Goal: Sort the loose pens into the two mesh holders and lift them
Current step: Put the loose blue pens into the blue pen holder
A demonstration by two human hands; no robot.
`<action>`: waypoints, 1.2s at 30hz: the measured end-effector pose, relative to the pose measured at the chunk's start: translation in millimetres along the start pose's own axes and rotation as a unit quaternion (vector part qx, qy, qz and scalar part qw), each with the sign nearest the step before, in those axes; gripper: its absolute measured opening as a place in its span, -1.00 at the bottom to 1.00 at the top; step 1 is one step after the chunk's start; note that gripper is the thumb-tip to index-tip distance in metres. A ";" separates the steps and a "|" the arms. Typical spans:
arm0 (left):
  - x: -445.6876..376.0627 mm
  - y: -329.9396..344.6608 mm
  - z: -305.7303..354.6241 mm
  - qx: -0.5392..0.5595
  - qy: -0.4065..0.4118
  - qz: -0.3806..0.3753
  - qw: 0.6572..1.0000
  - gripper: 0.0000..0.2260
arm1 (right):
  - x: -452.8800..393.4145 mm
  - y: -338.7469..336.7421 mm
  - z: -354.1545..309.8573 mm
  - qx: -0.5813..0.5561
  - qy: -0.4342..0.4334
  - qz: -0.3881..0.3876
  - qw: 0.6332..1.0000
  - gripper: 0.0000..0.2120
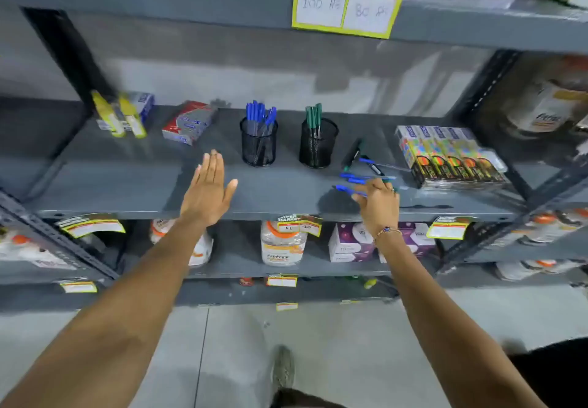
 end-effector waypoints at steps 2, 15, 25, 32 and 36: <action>-12.3 -0.2 -7.6 -0.005 -0.025 -0.012 1.000 -0.39 | -10.6 3.8 -0.8 0.018 -0.002 -0.034 0.999 -0.76; -49.5 1.3 -38.9 0.000 -0.110 -0.081 0.991 -0.45 | -55.8 -38.1 -55.7 -0.211 -0.040 0.019 0.976 -0.86; -44.5 2.2 -40.3 -0.015 -0.083 -0.072 0.994 -0.44 | -104.9 -75.0 -177.3 -0.391 0.014 0.007 0.920 -0.87; -44.8 5.8 -41.3 -0.014 -0.058 -0.064 0.996 -0.46 | -111.5 -54.6 -193.5 -0.289 -0.013 -0.027 0.957 -0.72; -45.2 6.5 -41.5 -0.017 -0.061 -0.070 0.996 -0.47 | -94.3 -58.6 -150.6 -0.320 0.040 0.089 0.942 -0.80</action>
Point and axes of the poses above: each hand's wrist, its own x-axis away from the middle knuckle, its own y-axis out of the palm, z = x × y, the point moved 1 cm from there along -x, towards the middle knuckle, and after that the axes turned 15 degrees about x, right-handed, at the moved point
